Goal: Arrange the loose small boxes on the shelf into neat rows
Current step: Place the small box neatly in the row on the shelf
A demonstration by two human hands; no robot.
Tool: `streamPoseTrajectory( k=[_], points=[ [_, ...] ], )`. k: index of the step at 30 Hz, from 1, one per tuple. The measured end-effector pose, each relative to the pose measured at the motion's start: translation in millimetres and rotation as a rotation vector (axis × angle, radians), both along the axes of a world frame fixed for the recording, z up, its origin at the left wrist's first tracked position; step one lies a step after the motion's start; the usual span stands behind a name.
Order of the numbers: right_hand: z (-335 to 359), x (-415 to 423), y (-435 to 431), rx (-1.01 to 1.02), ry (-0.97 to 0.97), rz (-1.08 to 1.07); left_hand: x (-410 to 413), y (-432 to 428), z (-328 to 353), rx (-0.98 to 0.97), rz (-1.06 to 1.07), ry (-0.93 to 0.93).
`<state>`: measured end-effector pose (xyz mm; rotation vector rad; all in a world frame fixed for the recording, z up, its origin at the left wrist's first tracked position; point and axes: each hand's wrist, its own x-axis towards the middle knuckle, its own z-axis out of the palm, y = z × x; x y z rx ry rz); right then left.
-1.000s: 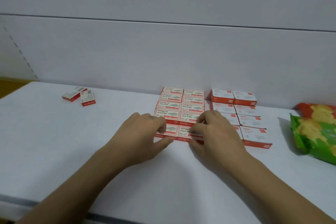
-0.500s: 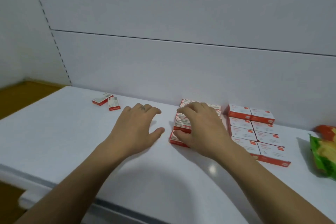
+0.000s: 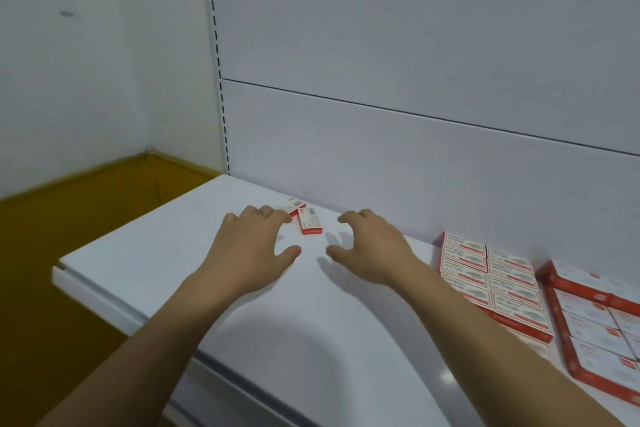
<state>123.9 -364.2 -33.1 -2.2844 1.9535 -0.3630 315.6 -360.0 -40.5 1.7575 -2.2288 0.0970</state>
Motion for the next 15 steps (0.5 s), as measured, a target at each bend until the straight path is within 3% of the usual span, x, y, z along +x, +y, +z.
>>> streamPoseTrajectory(
  k=[15],
  points=[
    [-39.9, 69.3, -80.4, 0.002, -0.061, -0.269, 49.7, -45.4, -4.0, -0.009, -0.108, 0.031]
  ],
)
